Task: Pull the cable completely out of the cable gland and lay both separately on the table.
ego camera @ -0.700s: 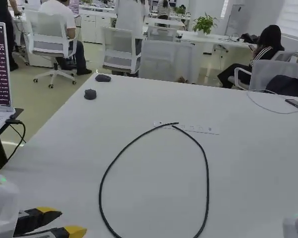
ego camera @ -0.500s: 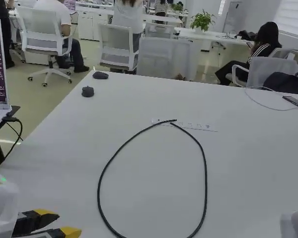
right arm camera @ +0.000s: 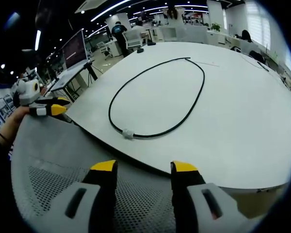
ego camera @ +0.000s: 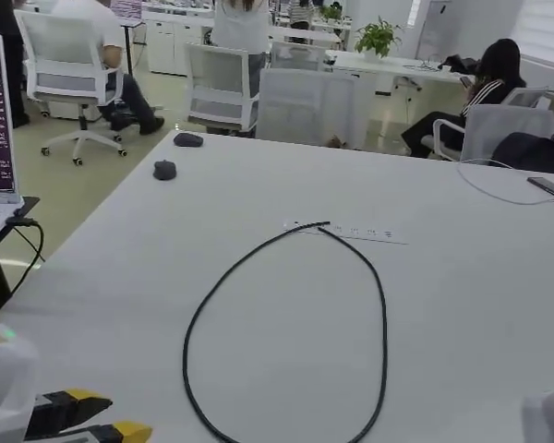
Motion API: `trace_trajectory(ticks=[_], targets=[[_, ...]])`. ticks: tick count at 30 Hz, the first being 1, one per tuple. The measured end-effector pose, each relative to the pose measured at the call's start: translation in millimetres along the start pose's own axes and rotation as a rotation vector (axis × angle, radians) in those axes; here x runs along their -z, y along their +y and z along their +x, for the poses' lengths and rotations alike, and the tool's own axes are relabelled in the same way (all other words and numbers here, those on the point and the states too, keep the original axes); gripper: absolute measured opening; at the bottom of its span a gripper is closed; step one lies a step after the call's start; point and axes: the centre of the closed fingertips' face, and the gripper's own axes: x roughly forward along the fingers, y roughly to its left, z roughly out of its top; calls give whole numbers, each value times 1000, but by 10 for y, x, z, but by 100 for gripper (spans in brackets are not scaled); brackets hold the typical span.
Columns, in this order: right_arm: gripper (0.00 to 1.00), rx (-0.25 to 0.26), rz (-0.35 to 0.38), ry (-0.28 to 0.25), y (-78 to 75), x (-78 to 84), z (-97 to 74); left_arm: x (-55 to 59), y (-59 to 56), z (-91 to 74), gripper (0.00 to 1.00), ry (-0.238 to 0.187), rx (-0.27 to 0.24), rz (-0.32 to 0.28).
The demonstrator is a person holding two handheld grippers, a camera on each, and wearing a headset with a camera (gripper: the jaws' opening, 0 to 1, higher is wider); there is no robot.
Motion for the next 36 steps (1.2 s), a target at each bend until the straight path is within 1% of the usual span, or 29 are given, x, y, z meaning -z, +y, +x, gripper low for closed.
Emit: trace_trajectory(ticks=[12, 20, 36], targets=[[45, 7, 6, -1, -13, 6, 2, 17, 14, 1, 35, 8, -8, 14], [45, 9, 3, 3, -13, 11, 6, 16, 11, -4, 35, 6, -5, 13], [45, 8, 4, 7, -11, 18, 7, 33, -1, -5, 36, 17, 2, 16]])
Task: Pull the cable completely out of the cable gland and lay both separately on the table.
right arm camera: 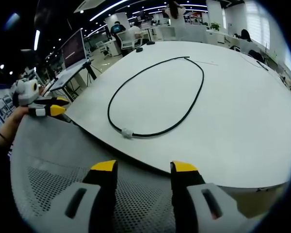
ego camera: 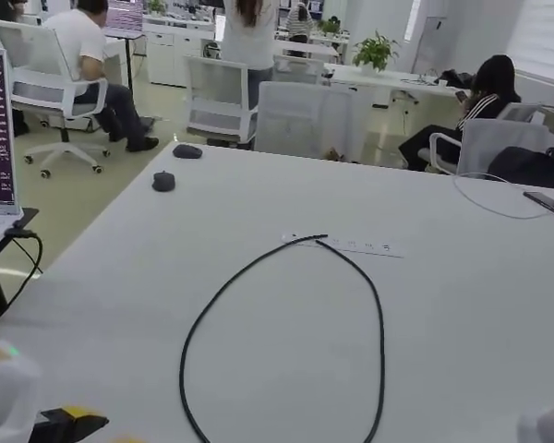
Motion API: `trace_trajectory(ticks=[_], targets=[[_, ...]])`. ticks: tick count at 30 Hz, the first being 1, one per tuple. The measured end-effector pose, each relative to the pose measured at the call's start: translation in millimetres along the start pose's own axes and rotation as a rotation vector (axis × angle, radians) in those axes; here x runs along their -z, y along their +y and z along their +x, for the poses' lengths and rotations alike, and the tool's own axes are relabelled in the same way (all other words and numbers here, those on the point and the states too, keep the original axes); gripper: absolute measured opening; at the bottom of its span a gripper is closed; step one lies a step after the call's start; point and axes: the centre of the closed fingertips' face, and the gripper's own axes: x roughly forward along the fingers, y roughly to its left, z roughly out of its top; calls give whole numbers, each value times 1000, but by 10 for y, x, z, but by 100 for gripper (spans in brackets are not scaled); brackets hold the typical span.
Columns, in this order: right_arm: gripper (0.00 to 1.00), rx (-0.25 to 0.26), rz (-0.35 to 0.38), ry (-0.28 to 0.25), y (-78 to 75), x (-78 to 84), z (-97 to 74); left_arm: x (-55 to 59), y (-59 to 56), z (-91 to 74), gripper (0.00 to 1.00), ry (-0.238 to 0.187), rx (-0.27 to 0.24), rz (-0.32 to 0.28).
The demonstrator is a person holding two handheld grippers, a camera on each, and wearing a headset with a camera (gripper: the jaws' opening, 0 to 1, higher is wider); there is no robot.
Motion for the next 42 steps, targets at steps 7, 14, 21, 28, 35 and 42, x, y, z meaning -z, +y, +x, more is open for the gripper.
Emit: trace_trajectory(ticks=[7, 14, 21, 28, 35, 42], targets=[[45, 5, 1, -5, -5, 0, -4, 8, -2, 3, 36, 2, 2, 4], [46, 7, -11, -10, -5, -11, -7, 8, 4, 11, 39, 4, 7, 16], [46, 6, -14, -5, -10, -17, 0, -11, 9, 0, 37, -4, -1, 21], [48, 10, -21, 5, -19, -3, 5, -54, -54, -16, 38, -21, 26, 56], [45, 12, -11, 9, -22, 9, 9, -275, -347, 7, 41, 39, 138, 288], [45, 20, -13, 3, -40, 0, 13, -617, -582, 277, 42, 49, 216, 412]])
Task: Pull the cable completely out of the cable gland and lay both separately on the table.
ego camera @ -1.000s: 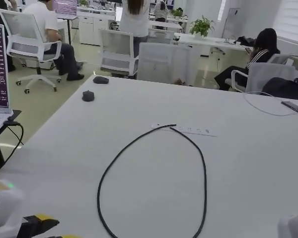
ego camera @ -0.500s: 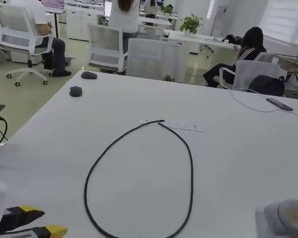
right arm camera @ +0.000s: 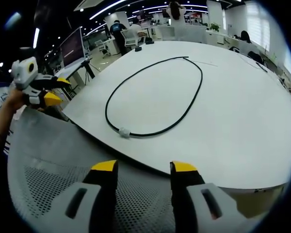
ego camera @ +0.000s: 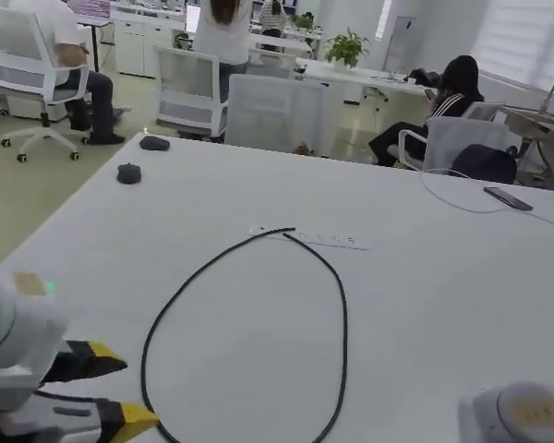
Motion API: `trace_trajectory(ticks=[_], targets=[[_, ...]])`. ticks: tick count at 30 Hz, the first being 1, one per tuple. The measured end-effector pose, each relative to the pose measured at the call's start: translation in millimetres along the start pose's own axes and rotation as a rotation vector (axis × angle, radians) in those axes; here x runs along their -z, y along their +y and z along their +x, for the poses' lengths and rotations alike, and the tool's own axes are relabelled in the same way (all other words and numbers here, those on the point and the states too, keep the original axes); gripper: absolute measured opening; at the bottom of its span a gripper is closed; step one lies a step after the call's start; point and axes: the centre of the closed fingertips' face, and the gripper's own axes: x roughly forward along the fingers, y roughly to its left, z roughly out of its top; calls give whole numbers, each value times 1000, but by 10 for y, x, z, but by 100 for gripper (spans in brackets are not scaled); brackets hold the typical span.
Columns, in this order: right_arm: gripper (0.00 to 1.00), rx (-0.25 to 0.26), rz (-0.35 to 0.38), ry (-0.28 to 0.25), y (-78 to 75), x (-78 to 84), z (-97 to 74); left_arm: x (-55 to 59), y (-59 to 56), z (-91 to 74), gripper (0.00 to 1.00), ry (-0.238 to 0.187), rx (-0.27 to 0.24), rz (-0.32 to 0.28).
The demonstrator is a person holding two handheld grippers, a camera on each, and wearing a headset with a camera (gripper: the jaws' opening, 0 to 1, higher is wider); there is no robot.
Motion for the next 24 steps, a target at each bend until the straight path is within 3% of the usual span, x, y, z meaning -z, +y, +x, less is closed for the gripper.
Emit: trace_trajectory(ticks=[3, 6, 10, 11, 13, 16, 19, 22, 24], targets=[[45, 9, -9, -4, -12, -8, -1, -68, -11, 173, 43, 35, 25, 70], [44, 16, -20, -7, -24, -16, 1, -101, -113, 368, 45, 66, 88, 116], [44, 23, -29, -12, -36, -27, 3, -30, -215, 662, 45, 135, 152, 203], [44, 24, -31, -13, -40, -27, 4, -1, -239, 736, 45, 145, 168, 226], [44, 28, -34, -17, -48, -33, 4, 178, -341, 901, 44, 231, 233, 282], [44, 29, -35, -21, -53, -38, 2, 300, -407, 1059, 43, 280, 276, 284], [43, 32, -36, -24, -60, -42, 2, 379, -538, 1236, 43, 300, 334, 266], [43, 33, -37, -25, -65, -44, 1, 533, -589, 1455, 40, 344, 353, 277], [43, 34, -36, -26, -67, -45, 0, 590, -610, 1541, 37, 344, 356, 274]])
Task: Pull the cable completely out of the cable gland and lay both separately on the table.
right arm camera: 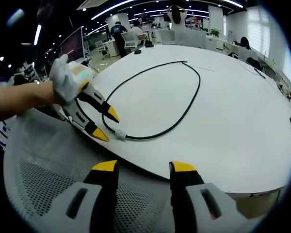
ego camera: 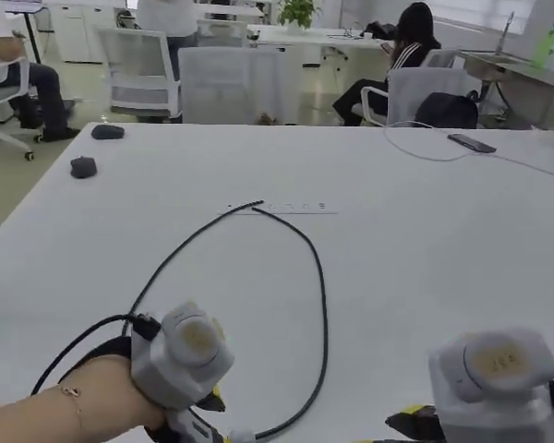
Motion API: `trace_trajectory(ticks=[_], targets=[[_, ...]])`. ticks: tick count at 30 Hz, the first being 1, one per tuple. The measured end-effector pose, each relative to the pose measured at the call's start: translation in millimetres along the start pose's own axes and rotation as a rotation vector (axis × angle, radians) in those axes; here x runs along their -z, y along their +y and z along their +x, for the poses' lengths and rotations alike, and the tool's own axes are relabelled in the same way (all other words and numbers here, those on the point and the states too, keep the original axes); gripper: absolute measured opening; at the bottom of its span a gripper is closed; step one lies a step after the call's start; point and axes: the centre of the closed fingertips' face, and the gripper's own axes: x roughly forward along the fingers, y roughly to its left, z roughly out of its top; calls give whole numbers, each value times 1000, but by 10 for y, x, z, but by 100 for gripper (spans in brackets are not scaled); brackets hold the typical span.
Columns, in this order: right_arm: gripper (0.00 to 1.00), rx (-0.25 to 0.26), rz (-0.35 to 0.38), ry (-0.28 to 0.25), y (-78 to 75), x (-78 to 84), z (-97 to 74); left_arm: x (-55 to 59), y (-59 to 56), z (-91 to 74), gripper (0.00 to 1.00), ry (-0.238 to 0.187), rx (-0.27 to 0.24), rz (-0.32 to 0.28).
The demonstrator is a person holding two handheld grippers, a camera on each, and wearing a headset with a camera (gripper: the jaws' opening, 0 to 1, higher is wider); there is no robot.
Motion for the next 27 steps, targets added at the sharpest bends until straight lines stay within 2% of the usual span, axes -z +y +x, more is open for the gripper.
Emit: trace_trajectory(ticks=[2, 4, 6, 8, 13, 16, 17, 19, 21, 24, 26, 27], targets=[[43, 0, -1, 0, 2, 0, 0, 15, -80, 28, 34, 12, 52, -33], [43, 0, -2, -3, 1, -3, -1, 16, -60, 46, 31, 19, 43, -13], [42, 0, 0, -4, 3, -4, 0, 60, -63, 86, 31, 46, 45, 12], [42, 3, -1, -5, 2, -4, -1, 119, -16, 136, 29, 77, 22, 23], [42, 2, -2, -5, 7, -4, 1, 51, 45, 190, 19, 52, -10, 17], [42, 2, -3, -2, 6, 0, 2, 42, 64, 179, 17, 49, 12, -30], [42, 0, -4, -1, 8, 1, 2, 45, 76, 170, 17, 51, 8, -26], [40, 3, -1, -6, 6, -7, -5, 50, 65, 133, 17, 65, 10, -15], [37, -9, -9, 16, 7, 18, -11, 9, 38, 33, 17, 63, 12, -36], [38, -39, -6, 22, 11, 13, 0, -103, 3, -130, 17, 25, 5, -15], [40, -65, -35, 48, 26, 31, -4, -183, -30, -270, 17, 7, -3, 23], [42, -92, -72, 79, 40, 52, -9, -238, -54, -349, 17, -11, -3, 40]])
